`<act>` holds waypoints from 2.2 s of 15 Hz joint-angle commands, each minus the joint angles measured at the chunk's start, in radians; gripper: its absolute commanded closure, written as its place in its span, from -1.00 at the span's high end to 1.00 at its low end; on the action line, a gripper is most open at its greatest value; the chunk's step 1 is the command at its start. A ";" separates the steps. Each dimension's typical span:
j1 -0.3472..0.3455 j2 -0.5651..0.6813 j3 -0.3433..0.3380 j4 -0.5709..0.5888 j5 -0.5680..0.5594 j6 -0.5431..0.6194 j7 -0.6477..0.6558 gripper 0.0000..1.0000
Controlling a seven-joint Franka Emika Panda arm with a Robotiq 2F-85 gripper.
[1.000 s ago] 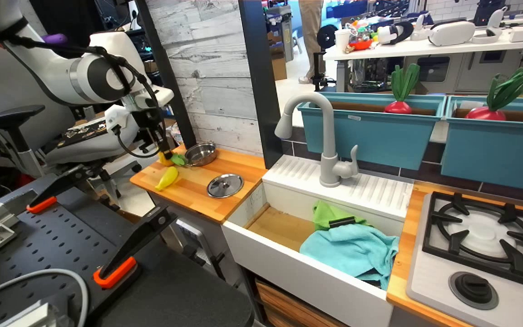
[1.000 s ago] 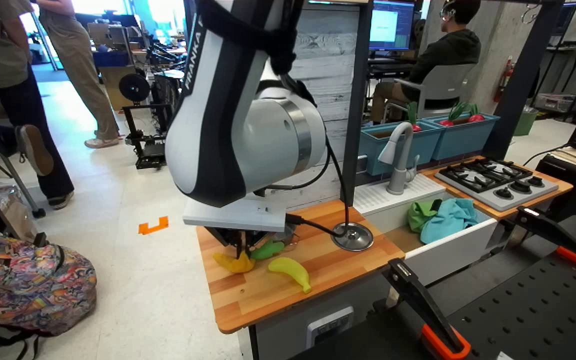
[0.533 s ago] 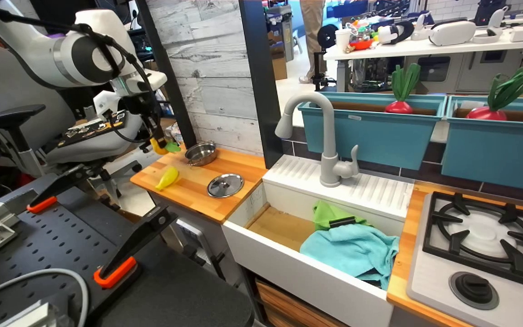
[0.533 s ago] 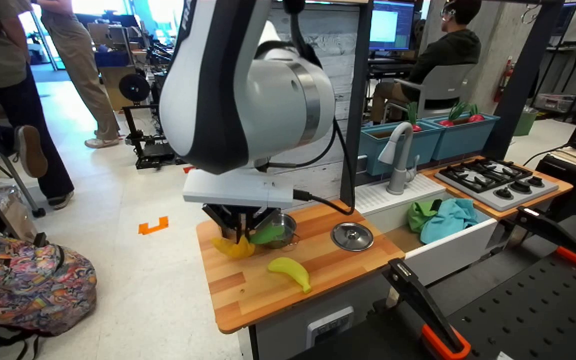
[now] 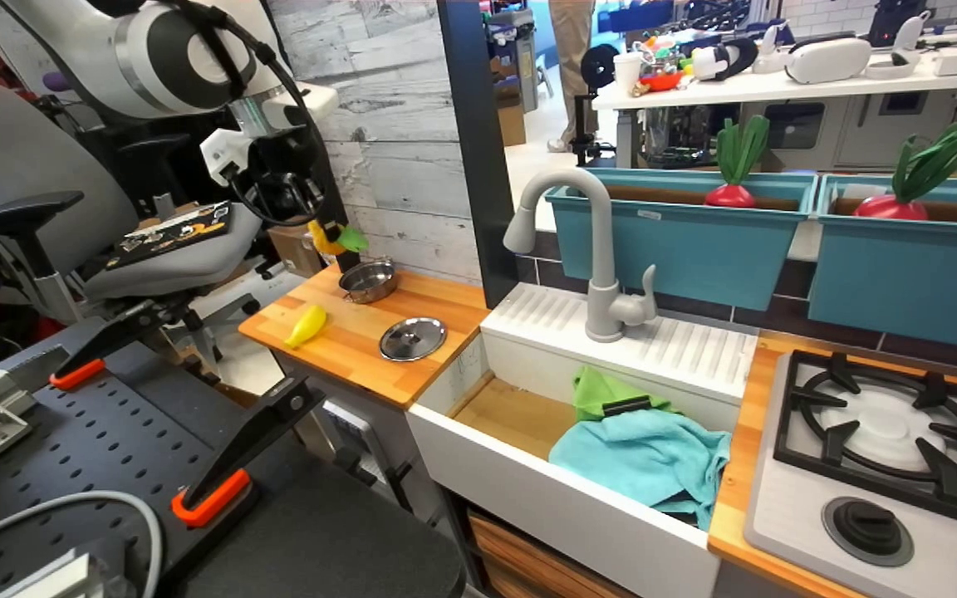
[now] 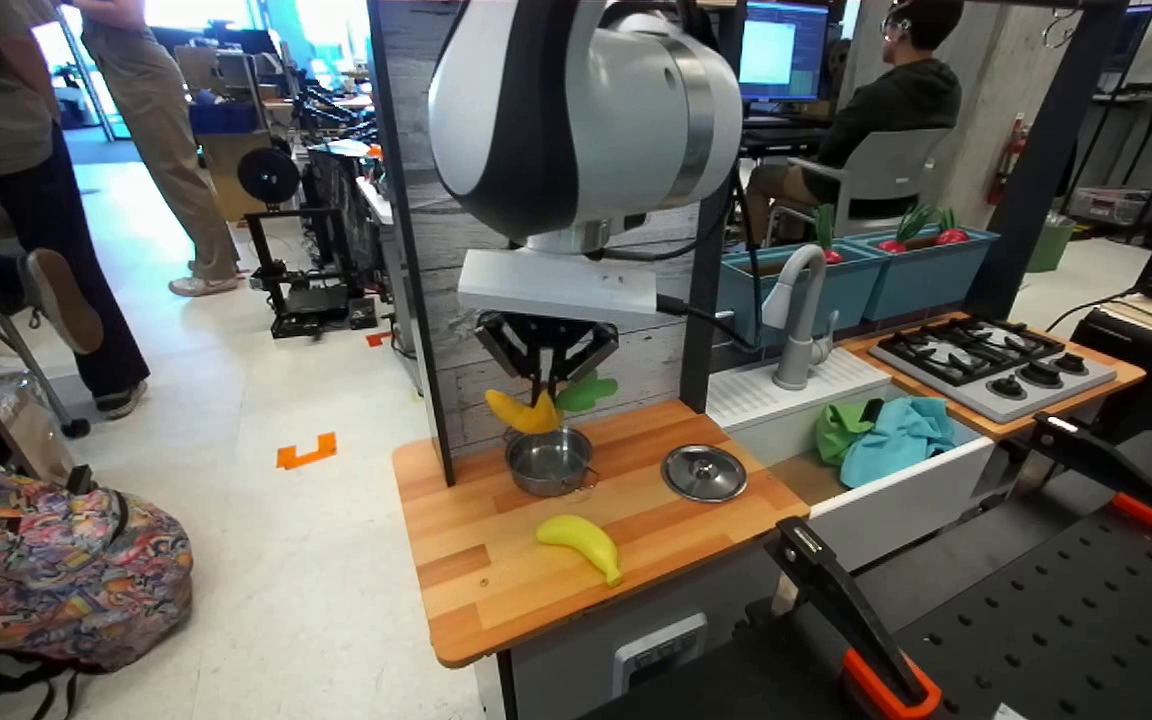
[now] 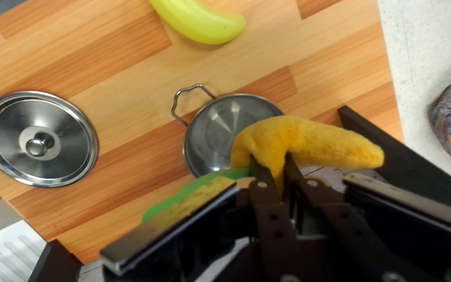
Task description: Pick up the carrot plush toy and put it in the pot
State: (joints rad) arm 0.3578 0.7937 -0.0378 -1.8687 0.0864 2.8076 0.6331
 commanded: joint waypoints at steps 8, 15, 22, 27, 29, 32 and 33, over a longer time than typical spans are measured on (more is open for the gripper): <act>-0.048 0.059 -0.026 0.051 0.019 -0.029 -0.025 -0.95; -0.037 0.135 -0.033 0.149 0.015 -0.088 -0.012 -0.95; -0.030 0.191 -0.034 0.242 0.006 -0.158 -0.004 -0.95; -0.024 0.209 -0.033 0.272 0.004 -0.174 -0.002 0.13; -0.024 0.209 -0.032 0.276 0.005 -0.176 -0.002 0.43; -0.024 0.195 -0.027 0.264 0.006 -0.167 -0.006 0.86; -0.021 0.183 -0.026 0.251 0.006 -0.160 -0.006 0.99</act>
State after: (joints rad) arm 0.3239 0.9850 -0.0591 -1.6270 0.0871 2.6620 0.6248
